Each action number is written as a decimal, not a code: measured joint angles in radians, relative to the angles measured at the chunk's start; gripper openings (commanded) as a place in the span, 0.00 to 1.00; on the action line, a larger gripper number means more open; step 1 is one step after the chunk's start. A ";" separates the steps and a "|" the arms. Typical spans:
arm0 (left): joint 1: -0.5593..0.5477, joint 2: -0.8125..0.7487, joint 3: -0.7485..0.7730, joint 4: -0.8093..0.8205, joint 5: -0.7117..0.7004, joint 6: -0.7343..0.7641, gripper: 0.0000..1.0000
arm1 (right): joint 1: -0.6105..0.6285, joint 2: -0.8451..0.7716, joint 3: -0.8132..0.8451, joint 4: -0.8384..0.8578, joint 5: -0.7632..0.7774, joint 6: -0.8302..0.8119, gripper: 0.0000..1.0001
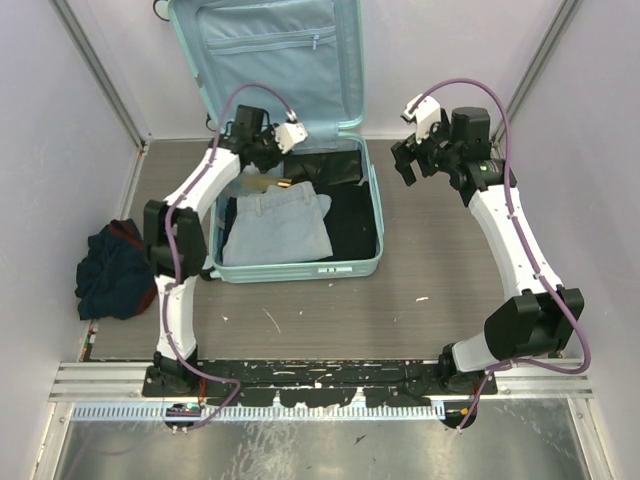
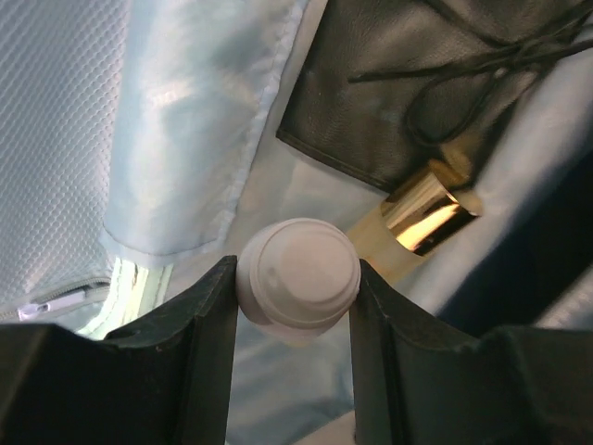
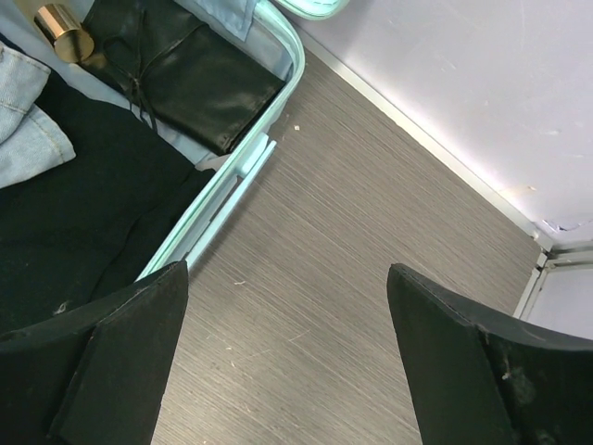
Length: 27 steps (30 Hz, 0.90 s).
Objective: Pack the luggage
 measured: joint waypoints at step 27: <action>-0.069 0.138 0.234 -0.142 -0.111 -0.076 0.78 | -0.026 -0.056 -0.027 0.005 0.000 0.003 0.93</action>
